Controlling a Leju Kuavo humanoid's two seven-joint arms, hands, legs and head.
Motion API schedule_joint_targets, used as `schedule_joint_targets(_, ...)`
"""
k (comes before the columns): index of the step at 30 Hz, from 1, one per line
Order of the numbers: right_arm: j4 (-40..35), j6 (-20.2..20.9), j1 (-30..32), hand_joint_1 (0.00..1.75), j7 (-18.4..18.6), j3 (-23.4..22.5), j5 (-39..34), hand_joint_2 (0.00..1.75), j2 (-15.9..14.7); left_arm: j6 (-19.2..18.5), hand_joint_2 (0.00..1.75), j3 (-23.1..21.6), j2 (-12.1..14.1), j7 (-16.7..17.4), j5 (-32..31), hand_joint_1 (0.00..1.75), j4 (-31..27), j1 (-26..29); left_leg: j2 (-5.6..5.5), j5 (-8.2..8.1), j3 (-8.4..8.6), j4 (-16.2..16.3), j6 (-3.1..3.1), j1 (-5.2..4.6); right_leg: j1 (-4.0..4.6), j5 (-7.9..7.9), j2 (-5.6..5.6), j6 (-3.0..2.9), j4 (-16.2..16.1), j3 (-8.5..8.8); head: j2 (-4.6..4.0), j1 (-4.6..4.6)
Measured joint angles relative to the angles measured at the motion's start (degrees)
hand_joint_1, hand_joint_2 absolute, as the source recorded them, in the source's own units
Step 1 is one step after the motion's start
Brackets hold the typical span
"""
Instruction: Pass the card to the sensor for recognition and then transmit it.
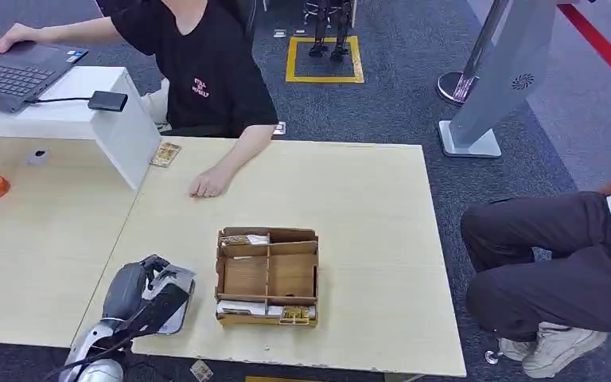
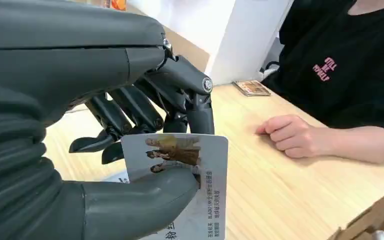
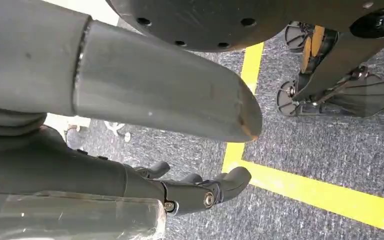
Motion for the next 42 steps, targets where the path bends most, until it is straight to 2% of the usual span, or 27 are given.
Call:
schedule_joint_targets(10, 0.0, 0.0, 0.0, 0.0, 0.0, -0.2, -0.1, 0.0, -0.1, -0.8, 1.75, 0.2, 1.9, 0.3, -1.5, 1.75, -2.4, 2.0, -0.01, 0.0, -0.01, 0.0, 0.0, 0.01, 0.0, 0.0, -0.01, 0.0, 0.0, 0.0, 0.0, 0.02)
schedule_joint_targets(15, 0.0, -0.1, 0.0, 0.0, -0.1, -0.2, -0.1, 0.0, -0.1, -0.4, 1.75, 0.2, 2.0, 1.1, -5.1, 1.75, -2.6, 2.0, -0.01, 0.0, -0.01, 0.0, 0.0, 0.01, 0.0, 0.0, -0.01, 0.0, 0.0, 0.01, 0.0, 0.0)
schedule_joint_targets(27, 0.0, -0.1, 0.0, 0.0, -0.1, -0.2, 0.1, 0.0, -0.1, -0.9, 1.75, 0.2, 1.9, 2.2, -7.8, 1.75, -2.8, 2.2, 0.0, 0.0, -0.01, 0.0, 0.0, 0.01, 0.0, 0.0, -0.01, 0.0, 0.0, 0.0, 0.0, 0.02)
schedule_joint_targets(36, 0.0, 0.0, 0.0, 0.0, -0.1, -0.2, 0.4, 0.0, -0.2, -3.8, 1.75, 0.2, 1.9, 2.6, -6.3, 1.75, -2.8, 2.3, 0.0, 0.0, -0.01, 0.0, 0.0, 0.01, 0.0, 0.0, -0.01, 0.0, 0.0, 0.0, 0.0, 0.02)
schedule_joint_targets(42, 0.0, 0.0, 0.0, 0.0, -0.1, -0.2, 0.6, 0.0, -0.3, -4.2, 1.75, 0.2, 1.5, 2.6, -5.8, 1.75, -2.6, 2.4, 0.0, 0.0, -0.01, 0.0, 0.0, 0.01, 0.0, 0.0, -0.01, 0.0, 0.0, -0.01, 0.0, 0.02)
